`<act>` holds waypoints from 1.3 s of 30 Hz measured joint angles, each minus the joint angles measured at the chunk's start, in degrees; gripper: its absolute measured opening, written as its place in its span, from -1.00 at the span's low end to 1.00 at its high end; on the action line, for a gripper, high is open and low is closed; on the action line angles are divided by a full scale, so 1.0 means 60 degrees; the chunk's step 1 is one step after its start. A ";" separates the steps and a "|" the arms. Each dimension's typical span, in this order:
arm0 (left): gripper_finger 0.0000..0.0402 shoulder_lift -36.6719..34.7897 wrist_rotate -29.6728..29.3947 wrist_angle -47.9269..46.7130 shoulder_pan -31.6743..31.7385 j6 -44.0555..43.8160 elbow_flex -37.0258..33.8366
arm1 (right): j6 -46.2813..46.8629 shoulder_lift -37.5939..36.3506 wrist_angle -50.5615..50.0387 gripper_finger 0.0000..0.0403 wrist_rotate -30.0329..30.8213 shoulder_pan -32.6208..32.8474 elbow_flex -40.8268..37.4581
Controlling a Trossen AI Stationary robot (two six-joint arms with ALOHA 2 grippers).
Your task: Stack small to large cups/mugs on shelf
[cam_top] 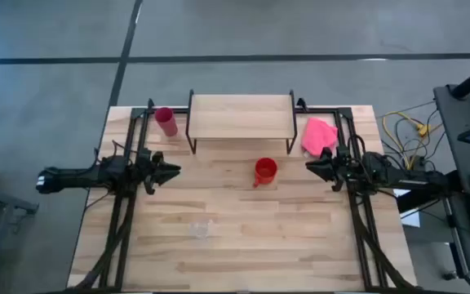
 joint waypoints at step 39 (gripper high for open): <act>-0.48 -0.0001 0.0000 -0.0002 -0.0002 0.0000 0.0000 | 0.0000 0.0000 0.0002 -0.61 0.0000 0.0001 -0.0001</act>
